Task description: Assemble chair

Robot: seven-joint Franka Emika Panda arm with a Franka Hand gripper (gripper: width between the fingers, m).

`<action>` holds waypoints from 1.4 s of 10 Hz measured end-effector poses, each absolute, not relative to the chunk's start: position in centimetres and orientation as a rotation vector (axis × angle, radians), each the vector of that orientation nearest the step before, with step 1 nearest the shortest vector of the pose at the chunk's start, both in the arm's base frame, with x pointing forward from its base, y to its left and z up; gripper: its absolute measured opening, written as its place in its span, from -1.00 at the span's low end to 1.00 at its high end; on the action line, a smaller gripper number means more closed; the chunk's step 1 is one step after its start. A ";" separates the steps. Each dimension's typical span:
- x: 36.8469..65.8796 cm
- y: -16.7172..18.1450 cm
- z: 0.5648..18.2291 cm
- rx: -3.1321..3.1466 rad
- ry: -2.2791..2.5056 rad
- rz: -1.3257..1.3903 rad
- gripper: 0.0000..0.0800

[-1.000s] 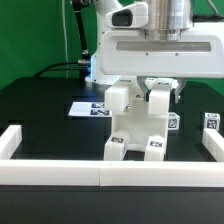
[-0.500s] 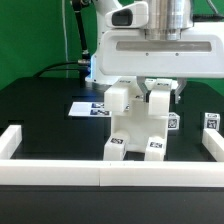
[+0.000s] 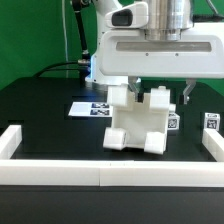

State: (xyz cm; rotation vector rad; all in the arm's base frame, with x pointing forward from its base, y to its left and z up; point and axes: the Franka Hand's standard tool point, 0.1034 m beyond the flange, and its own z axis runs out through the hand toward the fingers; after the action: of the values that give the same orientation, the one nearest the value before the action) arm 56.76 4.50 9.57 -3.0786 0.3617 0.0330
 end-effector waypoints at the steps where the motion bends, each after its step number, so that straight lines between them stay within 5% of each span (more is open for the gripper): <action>1: 56.8 4.5 9.6 -3.079 0.362 0.033 0.56; 10: 56.8 4.5 9.6 -3.078 0.362 0.033 0.62; 14: 54.4 3.7 12.0 -3.068 0.279 0.027 0.62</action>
Offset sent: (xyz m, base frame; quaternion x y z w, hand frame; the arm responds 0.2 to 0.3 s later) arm 0.0000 0.0000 0.0000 0.0000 0.0000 0.0000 1.0000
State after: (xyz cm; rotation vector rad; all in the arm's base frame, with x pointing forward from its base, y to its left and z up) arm 54.38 3.72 11.96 -3.0684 0.2786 0.0266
